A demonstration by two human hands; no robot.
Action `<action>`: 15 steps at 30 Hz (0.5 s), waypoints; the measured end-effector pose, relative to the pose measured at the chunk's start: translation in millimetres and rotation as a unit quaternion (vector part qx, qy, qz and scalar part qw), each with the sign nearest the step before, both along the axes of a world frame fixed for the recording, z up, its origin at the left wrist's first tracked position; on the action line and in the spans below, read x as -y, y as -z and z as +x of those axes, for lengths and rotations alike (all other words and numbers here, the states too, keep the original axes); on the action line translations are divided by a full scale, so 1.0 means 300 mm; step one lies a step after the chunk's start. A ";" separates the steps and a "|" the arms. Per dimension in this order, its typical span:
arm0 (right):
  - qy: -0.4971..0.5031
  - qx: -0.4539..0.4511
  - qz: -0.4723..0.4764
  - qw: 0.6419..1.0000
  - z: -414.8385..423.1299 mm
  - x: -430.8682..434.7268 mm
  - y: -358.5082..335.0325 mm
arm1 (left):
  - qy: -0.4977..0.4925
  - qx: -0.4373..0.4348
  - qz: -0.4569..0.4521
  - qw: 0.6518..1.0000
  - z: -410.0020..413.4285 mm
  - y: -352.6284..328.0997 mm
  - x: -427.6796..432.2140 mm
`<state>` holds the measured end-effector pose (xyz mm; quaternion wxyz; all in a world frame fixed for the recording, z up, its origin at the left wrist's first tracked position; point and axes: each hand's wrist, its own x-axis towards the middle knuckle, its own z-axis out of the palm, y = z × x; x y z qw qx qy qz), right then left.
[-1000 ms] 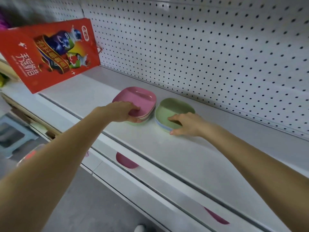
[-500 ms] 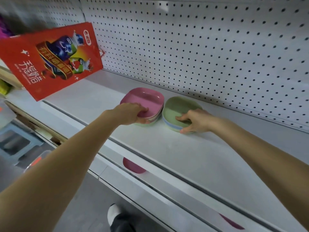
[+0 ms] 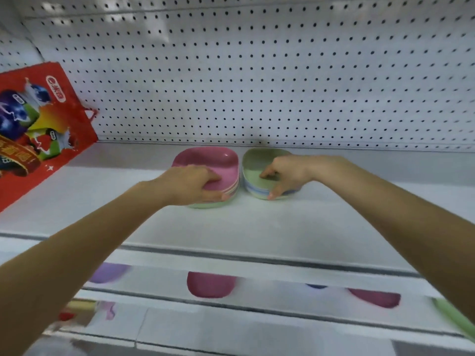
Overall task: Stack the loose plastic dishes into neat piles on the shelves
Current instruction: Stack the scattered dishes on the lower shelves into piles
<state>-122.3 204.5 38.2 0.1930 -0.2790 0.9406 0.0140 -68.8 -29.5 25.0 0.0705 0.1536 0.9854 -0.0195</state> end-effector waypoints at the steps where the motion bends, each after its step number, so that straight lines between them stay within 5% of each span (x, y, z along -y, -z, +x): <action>1: 0.013 -0.005 0.000 1.000 0.013 0.005 -0.009 | 0.009 -0.008 0.008 1.000 -0.001 -0.012 -0.002; 15: 0.055 -0.223 -0.011 0.973 0.288 -0.047 -0.023 | 0.064 -0.199 0.079 0.975 0.099 -0.028 -0.079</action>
